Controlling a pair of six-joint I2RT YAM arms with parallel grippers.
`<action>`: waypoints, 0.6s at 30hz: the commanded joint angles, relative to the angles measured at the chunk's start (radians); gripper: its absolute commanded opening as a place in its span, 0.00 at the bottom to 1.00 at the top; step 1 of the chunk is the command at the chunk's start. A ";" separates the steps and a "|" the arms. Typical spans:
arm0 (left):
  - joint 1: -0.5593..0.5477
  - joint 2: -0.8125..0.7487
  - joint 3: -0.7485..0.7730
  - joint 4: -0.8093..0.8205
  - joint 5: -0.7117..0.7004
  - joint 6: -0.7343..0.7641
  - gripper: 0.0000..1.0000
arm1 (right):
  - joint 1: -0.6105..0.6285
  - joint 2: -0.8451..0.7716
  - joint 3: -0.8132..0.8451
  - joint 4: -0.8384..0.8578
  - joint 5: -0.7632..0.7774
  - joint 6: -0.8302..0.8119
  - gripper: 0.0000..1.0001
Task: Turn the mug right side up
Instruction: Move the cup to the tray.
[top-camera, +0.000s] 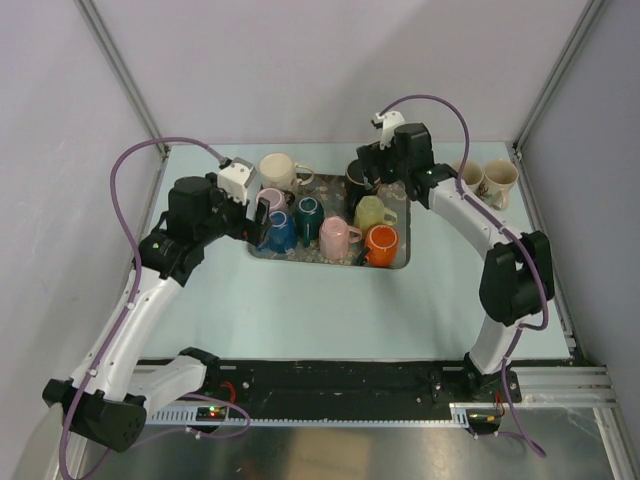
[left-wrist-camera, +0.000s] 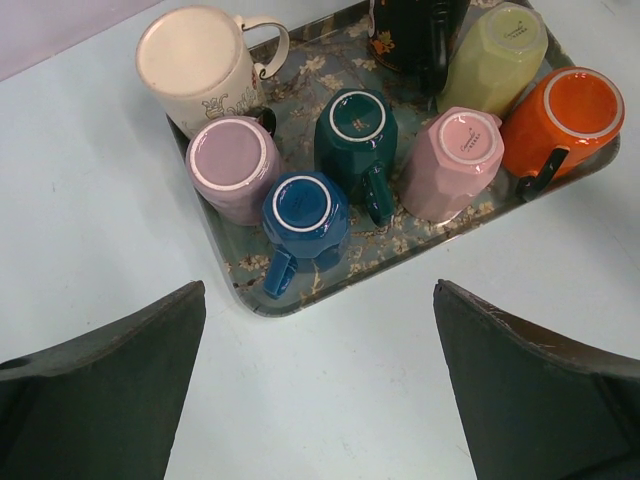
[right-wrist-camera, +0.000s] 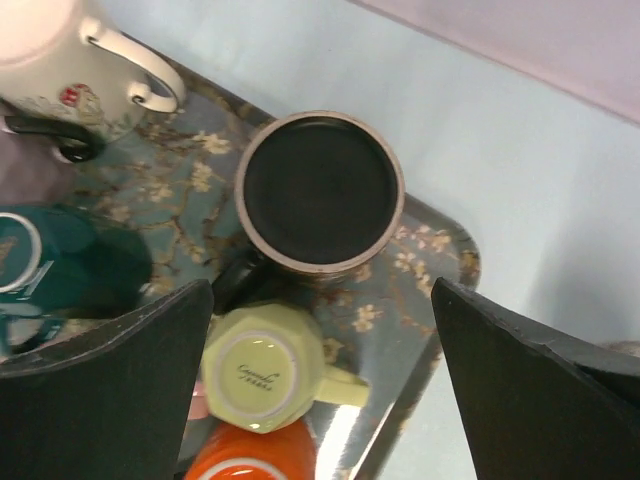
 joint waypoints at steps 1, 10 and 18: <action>0.005 -0.015 -0.004 0.038 0.029 -0.004 1.00 | -0.013 -0.005 -0.006 -0.063 -0.053 0.166 0.98; 0.006 -0.036 -0.009 0.038 0.009 0.013 1.00 | -0.051 0.117 0.109 -0.073 -0.063 0.239 0.99; 0.005 -0.034 0.000 0.037 0.004 0.018 1.00 | -0.062 0.239 0.225 -0.037 -0.347 0.181 0.95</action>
